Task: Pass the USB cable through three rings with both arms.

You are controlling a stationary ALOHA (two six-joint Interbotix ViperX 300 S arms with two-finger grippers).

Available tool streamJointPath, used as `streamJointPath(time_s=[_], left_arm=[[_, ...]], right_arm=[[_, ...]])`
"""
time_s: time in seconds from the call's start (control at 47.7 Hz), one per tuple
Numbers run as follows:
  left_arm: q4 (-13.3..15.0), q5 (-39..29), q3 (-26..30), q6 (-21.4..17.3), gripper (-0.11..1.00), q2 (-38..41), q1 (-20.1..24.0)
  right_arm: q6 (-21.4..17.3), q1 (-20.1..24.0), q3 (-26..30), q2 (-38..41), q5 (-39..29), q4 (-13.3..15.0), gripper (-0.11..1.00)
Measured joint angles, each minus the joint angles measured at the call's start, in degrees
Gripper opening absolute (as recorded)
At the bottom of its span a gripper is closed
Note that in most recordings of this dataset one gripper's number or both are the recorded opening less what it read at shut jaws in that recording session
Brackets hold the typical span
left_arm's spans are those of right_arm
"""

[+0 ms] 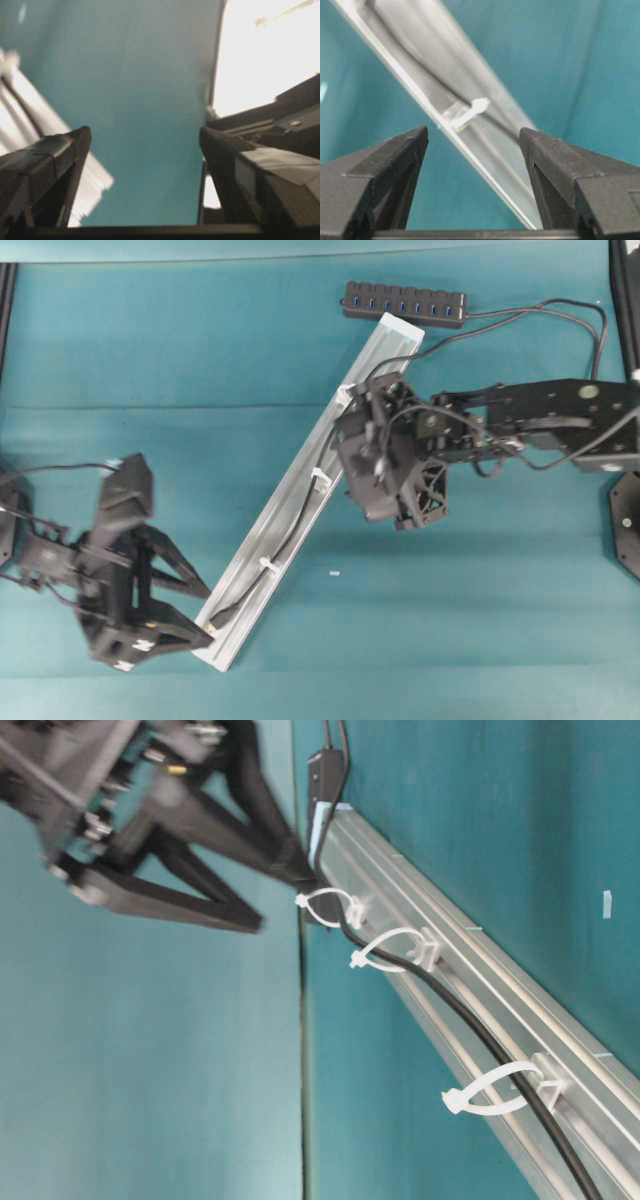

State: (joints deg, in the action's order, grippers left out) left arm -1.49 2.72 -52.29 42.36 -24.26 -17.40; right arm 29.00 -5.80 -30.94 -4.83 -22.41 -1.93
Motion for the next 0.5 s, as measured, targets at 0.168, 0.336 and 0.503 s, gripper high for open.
streamJointPath(time_s=[0.168, 0.336, 0.503], left_arm=[[-0.09, -0.44, 0.0, -12.13, 0.94, -3.87, 1.67], [-0.09, -0.53, 0.09, -18.63, 0.94, -7.29, 5.36], [-0.09, -0.53, -0.7, -22.94, 0.94, -12.04, 9.93]], right_arm=[[-1.67, 0.0, -1.05, -3.6, 0.44, -0.09, 0.85], [-5.36, -0.35, -2.55, -9.93, 2.55, -0.09, 0.85], [-10.28, -1.41, -6.24, -15.21, 6.33, -0.09, 0.85]])
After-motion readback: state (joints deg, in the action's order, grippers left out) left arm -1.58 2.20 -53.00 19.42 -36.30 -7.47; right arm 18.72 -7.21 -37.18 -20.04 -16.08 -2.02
